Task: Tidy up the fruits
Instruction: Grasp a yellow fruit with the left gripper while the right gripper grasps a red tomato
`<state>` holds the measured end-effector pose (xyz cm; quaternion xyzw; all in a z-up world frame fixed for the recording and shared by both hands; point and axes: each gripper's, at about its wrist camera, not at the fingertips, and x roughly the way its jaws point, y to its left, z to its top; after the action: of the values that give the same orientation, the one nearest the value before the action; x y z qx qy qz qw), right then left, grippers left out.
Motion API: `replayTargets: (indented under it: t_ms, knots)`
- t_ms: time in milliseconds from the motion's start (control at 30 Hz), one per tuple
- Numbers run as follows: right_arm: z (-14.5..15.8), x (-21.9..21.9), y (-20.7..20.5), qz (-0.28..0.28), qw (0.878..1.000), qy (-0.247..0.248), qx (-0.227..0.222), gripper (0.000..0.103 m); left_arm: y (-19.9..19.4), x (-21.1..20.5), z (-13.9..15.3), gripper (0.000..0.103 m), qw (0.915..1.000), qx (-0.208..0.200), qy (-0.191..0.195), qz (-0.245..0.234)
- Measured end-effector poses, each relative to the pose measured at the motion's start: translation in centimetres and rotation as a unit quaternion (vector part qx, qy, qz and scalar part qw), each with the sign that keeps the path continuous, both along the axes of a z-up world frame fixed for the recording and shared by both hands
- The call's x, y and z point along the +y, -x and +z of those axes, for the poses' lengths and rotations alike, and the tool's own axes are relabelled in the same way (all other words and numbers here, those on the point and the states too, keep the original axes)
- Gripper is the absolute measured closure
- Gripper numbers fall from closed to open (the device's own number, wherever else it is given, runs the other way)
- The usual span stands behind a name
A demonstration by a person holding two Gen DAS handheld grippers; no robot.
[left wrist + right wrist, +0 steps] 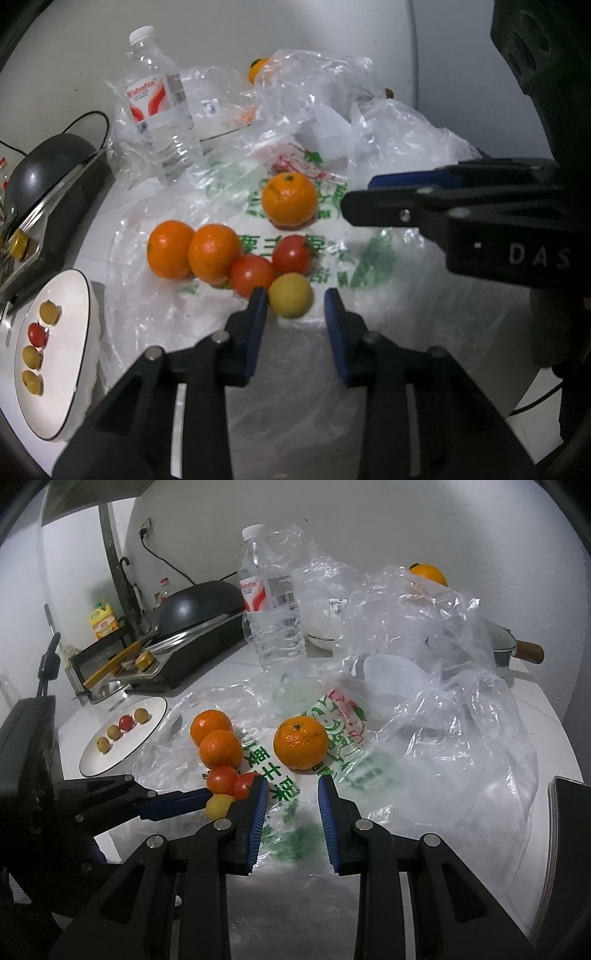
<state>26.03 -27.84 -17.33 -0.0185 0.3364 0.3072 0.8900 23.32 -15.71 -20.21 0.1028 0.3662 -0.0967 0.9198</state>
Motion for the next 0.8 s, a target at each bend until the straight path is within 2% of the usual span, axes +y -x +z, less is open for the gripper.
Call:
replayTargets:
  t_ms: [67,467,800]
  knots:
    - [0.0,0.0,0.0,0.001,1.000,0.000,0.000,0.073,-0.1,0.0,-0.1,0.077,1.0000,0.002,0.000,0.000]
    - [0.0,1.5,0.2,0.004,1.000,0.021,-0.001,0.073,0.9,1.0,0.6,0.078,0.9997,-0.013,0.020,-0.008]
    - [-0.3,4.3,-0.1,0.020,0.999,0.049,0.008,0.071,2.0,3.6,2.2,0.078,0.9981,-0.040,0.045,0.010]
